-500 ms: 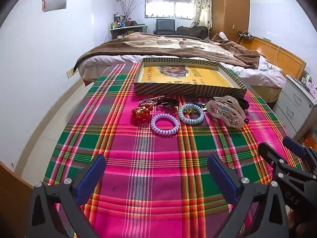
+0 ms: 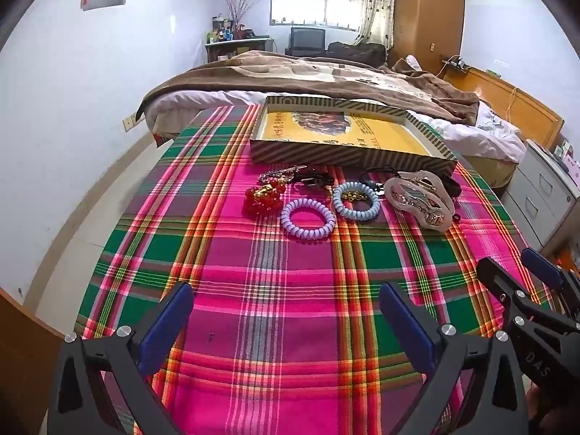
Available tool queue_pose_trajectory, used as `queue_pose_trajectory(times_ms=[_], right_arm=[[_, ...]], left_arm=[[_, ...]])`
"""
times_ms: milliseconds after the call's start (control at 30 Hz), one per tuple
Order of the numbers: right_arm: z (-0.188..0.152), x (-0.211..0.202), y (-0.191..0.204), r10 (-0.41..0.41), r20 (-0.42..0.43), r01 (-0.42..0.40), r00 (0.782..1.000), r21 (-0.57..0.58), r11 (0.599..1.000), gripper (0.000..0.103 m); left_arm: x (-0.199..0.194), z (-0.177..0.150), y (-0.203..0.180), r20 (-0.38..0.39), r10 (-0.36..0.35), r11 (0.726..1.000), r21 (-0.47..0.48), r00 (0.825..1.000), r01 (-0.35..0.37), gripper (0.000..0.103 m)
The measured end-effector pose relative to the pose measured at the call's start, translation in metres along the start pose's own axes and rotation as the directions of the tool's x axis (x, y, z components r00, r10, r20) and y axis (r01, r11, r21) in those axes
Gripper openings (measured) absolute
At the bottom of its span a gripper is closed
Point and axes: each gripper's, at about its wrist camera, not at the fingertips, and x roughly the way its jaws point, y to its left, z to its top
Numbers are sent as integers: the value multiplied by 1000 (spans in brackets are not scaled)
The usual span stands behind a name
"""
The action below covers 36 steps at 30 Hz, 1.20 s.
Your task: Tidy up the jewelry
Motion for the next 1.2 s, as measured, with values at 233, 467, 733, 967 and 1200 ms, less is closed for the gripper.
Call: queue_pose_trajectory(times_ms=[233,467,733,967,1200], right_arm=[[1,-1,0,2,3,-2,1000,-2,1000,80],[2,-2,1,-11,8,11,1000,0,1000,80],[4,-6,3,-29,20,29,999,-8,1000,80],[5,-8,5,-35,25,35,999,-15,999,80],[5,-8,6,-35,27,36,999,-16,999,80]], left_arm=[[1,2,0,-5,3,1000,1,1000,-3,103],[0,1,1,-1,-6,1000,-3,1000,6,103],[-2,1,4,8,-25,1000,-4,1000,25,103],[-3,0,7,10,-42,999,-13,999,43,103],[-5,1,6,11,-42,999,-7,999,42,103]])
